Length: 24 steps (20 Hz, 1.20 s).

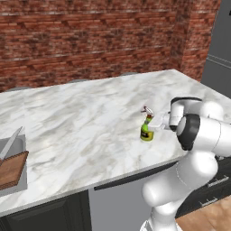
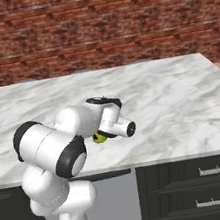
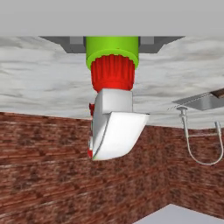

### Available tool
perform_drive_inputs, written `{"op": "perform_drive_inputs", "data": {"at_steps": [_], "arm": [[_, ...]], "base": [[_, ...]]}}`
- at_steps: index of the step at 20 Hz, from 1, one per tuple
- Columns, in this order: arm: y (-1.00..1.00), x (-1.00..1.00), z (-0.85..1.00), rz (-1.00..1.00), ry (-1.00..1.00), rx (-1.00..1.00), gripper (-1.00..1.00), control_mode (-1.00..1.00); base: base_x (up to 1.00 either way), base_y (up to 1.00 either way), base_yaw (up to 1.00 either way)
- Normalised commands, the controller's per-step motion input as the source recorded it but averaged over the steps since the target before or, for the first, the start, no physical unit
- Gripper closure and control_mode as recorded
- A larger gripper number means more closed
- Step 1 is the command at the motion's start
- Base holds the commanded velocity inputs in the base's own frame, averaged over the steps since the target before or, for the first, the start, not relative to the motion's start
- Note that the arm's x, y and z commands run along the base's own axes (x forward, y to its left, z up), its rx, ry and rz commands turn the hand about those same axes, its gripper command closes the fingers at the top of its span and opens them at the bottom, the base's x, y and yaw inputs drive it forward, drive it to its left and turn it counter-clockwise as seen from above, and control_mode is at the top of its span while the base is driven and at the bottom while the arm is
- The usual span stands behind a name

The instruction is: Move the cutting board and knife to the sink. Then move spray from the cabinet to the counter.

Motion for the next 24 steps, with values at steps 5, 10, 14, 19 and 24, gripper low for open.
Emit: {"op": "perform_drive_inputs", "data": {"at_steps": [5,10,14,19,24], "arm": [[0.07,0.16,-0.57,0.0,0.0,-0.11,1.0,-1.0],[0.0,0.04,-0.58,0.01,0.0,-0.01,1.0,-1.0],[0.0,0.0,-0.49,0.01,0.0,0.0,1.0,-1.0],[0.0,0.0,-0.34,0.03,0.0,0.0,1.0,-1.0],[0.0,0.0,-0.01,0.0,0.0,0.0,-1.0,-1.0]], "base": [[0.0,0.0,0.0],[0.0,0.0,0.0],[0.0,0.0,0.0],[0.0,0.0,0.0],[0.0,0.0,0.0]]}}
